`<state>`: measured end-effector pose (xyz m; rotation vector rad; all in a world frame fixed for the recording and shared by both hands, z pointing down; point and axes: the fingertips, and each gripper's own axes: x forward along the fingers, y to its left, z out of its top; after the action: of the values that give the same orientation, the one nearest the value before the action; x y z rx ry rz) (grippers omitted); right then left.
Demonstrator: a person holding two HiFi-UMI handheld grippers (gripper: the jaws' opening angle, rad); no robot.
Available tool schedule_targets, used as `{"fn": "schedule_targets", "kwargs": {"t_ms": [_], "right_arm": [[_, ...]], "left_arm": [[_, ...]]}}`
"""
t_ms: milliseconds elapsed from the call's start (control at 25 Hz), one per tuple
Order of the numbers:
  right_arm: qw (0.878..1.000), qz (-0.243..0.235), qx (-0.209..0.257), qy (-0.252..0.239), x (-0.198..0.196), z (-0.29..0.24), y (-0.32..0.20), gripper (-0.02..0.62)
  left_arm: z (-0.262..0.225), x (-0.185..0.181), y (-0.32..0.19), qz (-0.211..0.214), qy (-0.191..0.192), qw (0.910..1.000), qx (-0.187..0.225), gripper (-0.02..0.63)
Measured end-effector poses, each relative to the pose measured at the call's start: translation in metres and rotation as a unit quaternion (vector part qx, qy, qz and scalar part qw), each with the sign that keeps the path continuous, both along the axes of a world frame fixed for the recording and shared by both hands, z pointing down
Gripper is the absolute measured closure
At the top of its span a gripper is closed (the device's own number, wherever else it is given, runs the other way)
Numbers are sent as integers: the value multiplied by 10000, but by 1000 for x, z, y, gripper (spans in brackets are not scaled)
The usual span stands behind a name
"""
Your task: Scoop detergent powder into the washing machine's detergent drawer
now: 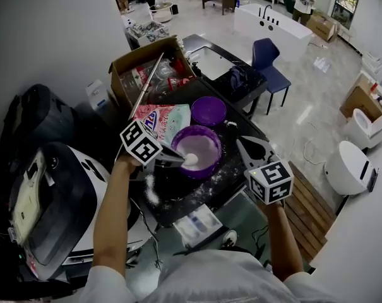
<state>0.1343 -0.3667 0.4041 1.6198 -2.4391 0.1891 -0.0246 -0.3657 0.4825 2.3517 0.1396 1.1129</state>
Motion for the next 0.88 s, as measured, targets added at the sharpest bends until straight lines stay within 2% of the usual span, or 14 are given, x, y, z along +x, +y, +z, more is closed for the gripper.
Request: {"fn": "schedule_targets", "kwargs": {"t_ms": [120, 240, 360, 440, 600, 680, 760, 880], "right_arm": [[10000, -29, 39, 53, -7, -2, -1, 591], [9999, -83, 79, 89, -14, -7, 1, 591], [9997, -118, 129, 147, -19, -11, 6, 591], [9995, -125, 179, 244, -23, -15, 9, 591], [9989, -104, 296, 352, -29, -25, 15, 591], [9986, -71, 352, 396, -30, -29, 17, 591], [9982, -33, 394, 453, -32, -32, 21, 591], [9979, 5, 443, 483, -36, -35, 26, 591]], "left_arm": [[-4, -1, -5, -615, 508, 9968, 16, 592], [-8, -3, -11, -1213, 910, 9883, 136, 592], [-12, -3, -15, -1807, 1351, 9741, 158, 593], [-17, -4, -16, -2209, 1711, 9601, 87, 592], [-32, -8, -19, -2896, 2436, 9256, -76, 593], [-41, -10, -20, -3198, 2813, 9045, -195, 592], [-49, -16, -21, -3539, 3220, 8772, -403, 592], [-54, -34, -22, -4149, 3719, 8276, -681, 592]]}}
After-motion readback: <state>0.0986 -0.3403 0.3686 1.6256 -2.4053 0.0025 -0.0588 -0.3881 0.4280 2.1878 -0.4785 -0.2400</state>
